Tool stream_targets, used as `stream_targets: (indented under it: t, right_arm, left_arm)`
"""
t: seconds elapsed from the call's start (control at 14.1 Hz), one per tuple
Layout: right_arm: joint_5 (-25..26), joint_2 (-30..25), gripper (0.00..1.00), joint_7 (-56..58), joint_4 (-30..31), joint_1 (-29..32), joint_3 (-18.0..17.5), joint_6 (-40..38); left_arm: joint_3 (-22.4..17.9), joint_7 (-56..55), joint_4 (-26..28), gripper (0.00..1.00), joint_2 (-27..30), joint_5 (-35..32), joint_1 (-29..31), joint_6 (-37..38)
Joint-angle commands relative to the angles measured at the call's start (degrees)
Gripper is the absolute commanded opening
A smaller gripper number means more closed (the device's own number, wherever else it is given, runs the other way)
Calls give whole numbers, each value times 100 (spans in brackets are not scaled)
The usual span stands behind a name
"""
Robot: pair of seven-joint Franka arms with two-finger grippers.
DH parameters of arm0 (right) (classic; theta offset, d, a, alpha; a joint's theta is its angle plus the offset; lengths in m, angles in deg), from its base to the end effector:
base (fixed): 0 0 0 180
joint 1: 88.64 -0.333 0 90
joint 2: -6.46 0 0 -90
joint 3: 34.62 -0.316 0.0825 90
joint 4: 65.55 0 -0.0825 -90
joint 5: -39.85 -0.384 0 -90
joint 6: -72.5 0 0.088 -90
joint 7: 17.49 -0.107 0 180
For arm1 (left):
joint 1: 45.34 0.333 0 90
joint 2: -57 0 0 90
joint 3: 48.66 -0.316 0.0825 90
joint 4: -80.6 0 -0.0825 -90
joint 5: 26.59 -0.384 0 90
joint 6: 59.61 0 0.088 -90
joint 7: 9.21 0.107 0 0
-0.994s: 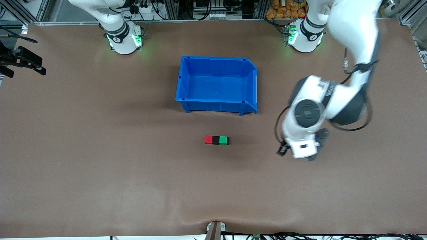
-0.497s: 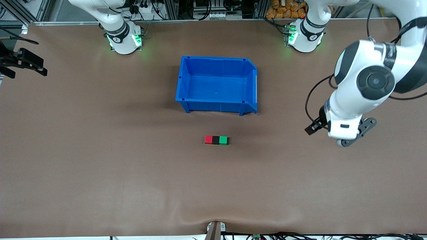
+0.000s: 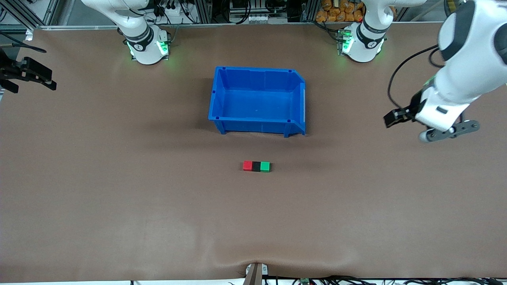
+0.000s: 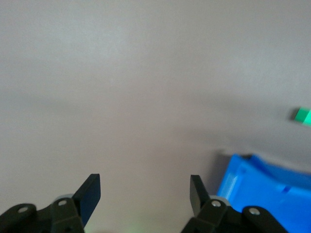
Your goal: Attach green and red cubes to black cube
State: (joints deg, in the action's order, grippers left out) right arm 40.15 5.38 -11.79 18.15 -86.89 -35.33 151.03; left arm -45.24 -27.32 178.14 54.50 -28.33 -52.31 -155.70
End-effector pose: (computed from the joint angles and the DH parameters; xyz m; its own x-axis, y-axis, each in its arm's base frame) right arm 0.5268 -0.0101 0.6686 0.9942 0.0802 -0.0715 0.0803 -0.9968 -0.0017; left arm 0.5604 -0.0992 0.5467 0.9897 0.1312 -0.0570 0.1286 -0.9906 -0.0473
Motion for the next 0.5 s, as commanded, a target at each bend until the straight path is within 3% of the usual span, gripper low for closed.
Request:
stream_targets:
  t: [0.0,0.14,0.43]
  right_arm:
    - [102,20,100,36,-73,1,-17,-66]
    - [102,20,100,36,-73,-8,-17,-75]
    - [102,20,100,36,-73,-8,-17,-66]
  left_arm:
    - [-35,815,-49,83,136,50,-15,282]
    - [-44,1571,-461,83,92,-2,55,887]
    - [-35,1680,-1122,83,48,6,204,1347]
